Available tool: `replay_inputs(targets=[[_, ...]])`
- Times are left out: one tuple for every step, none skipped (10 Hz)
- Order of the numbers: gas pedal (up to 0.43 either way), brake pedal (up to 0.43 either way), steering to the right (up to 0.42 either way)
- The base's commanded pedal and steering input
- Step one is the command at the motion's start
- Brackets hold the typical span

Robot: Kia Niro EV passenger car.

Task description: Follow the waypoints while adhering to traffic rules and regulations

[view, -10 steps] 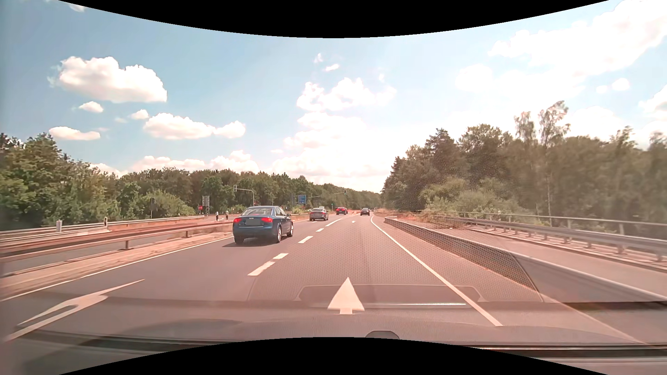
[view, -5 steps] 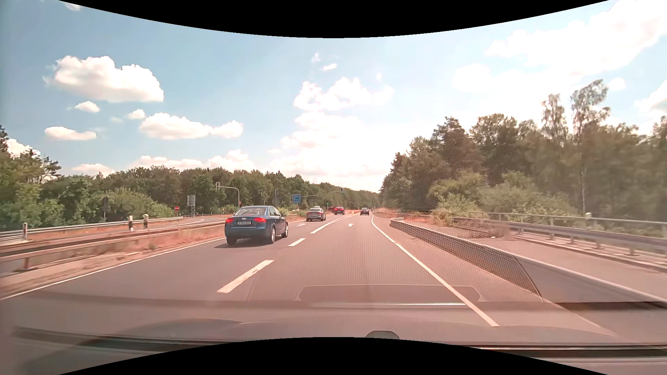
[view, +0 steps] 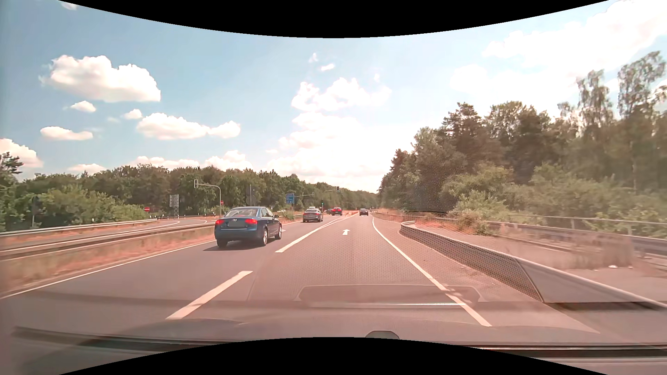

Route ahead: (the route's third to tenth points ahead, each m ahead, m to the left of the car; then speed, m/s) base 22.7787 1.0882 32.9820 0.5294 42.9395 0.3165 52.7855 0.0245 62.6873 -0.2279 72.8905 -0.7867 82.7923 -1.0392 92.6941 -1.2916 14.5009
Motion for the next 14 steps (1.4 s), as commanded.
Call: replay_inputs(targets=[[0.000,0.000,0.002],[0.000,0.000,0.002],[0.000,0.000,0.001],[0.000,0.000,0.001],[0.000,0.000,0.000],[0.000,0.000,0.001],[0.000,0.000,0.001],[0.000,0.000,0.001],[0.000,0.000,0.001],[0.000,0.000,0.001],[0.000,0.000,0.001],[0.000,0.000,0.001],[0.000,0.000,0.001],[0.000,0.000,0.001]])
